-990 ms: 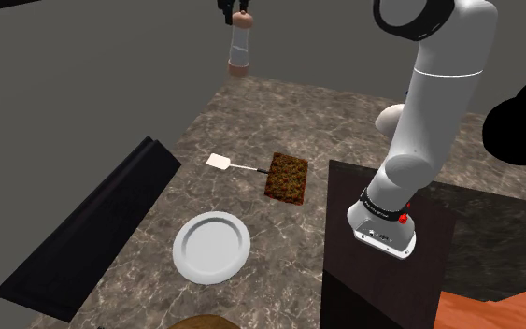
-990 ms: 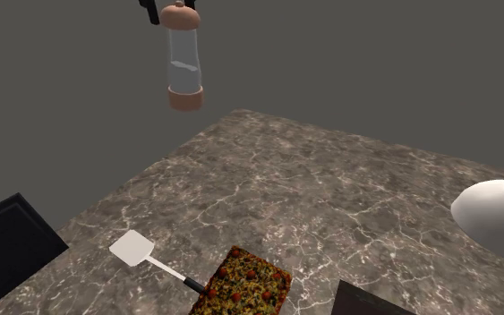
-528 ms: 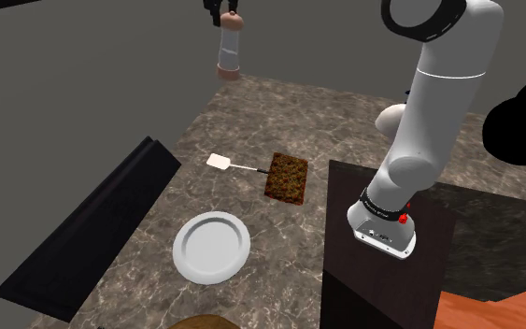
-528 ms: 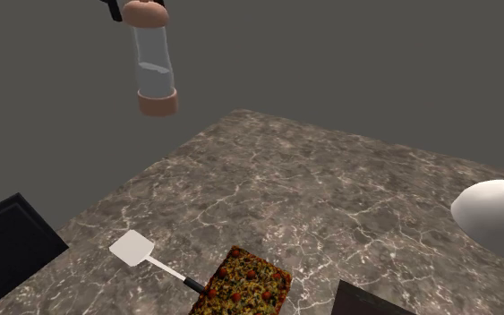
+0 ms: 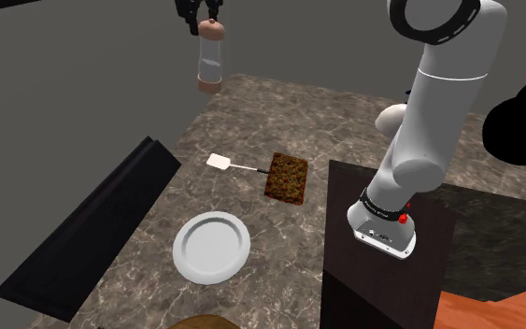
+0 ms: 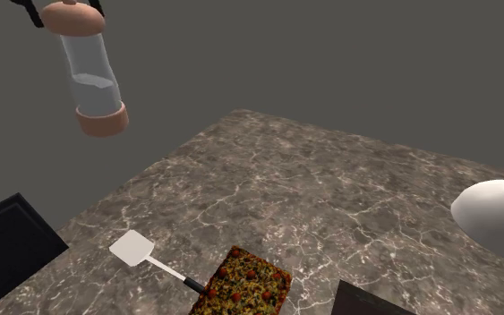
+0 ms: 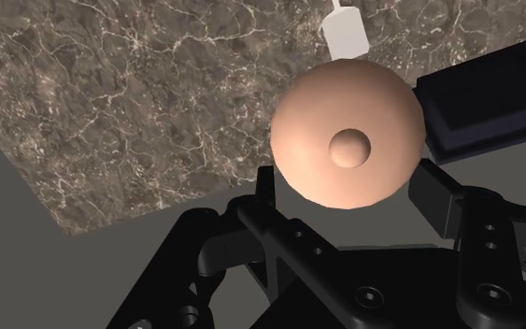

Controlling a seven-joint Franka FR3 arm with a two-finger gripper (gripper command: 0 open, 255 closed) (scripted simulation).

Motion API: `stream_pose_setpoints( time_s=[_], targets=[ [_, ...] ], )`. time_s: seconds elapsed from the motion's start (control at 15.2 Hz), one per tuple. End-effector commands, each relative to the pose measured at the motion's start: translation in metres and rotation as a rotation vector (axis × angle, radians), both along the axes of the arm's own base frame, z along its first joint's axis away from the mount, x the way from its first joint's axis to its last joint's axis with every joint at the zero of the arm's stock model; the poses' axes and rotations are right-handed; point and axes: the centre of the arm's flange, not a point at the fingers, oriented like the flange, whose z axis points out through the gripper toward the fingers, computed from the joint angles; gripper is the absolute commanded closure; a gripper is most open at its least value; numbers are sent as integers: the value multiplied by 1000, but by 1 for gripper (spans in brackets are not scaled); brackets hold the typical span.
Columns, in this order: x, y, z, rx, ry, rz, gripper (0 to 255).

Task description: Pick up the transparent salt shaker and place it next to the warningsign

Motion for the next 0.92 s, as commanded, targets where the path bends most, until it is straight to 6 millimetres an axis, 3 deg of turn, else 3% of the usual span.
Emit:
stream_pose_setpoints(
  time_s=[0.0,0.53,0.86],
  targets=[
    [-5,29,-2,0,0,-1,255],
    [-28,127,-1,0,0,-1,255],
    [-28,127,-28,0,0,-1,255]
  ],
)
